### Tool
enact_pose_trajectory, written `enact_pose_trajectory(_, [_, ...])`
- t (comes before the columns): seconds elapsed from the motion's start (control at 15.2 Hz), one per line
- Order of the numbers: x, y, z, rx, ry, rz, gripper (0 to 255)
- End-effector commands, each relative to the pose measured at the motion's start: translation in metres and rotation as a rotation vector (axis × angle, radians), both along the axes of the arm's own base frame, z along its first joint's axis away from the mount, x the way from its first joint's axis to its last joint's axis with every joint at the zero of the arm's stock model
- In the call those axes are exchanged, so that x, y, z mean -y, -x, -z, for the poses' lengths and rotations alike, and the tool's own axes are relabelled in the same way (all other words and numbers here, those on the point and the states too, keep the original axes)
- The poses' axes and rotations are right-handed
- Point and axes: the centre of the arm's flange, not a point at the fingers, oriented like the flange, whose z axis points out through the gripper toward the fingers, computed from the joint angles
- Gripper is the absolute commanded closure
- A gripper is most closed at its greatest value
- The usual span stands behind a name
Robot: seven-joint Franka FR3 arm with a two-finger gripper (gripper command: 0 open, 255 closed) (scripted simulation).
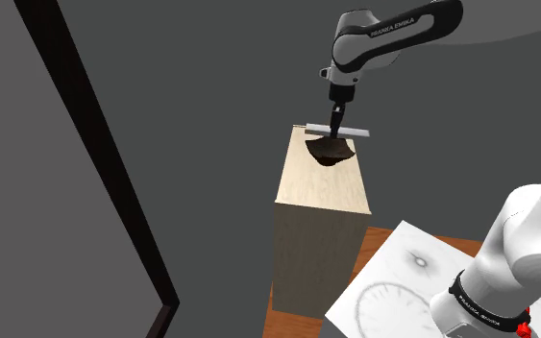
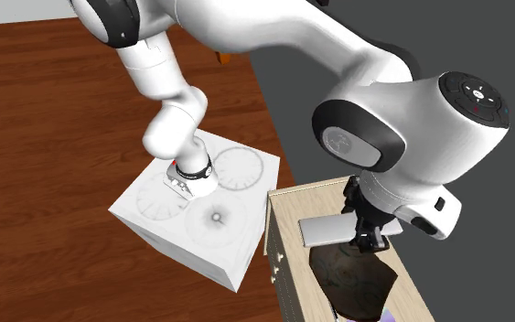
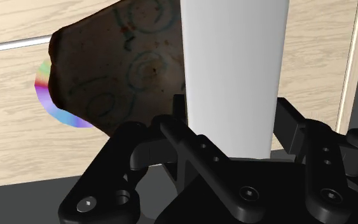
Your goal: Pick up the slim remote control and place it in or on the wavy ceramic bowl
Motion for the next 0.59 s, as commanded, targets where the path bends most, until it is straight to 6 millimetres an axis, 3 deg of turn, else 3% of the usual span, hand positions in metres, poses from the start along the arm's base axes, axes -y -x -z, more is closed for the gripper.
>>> enact_pose_trajectory(0.0, [0.019, -0.016, 0.001, 0.001, 0.0, -0.002, 255])
enact_pose_trajectory(0.13, [0.036, -0.031, 0.001, 0.001, 0.0, -0.002, 255])
enact_pose_trajectory(0.53, [0.036, -0.031, 0.033, 0.001, 0.0, -0.002, 255])
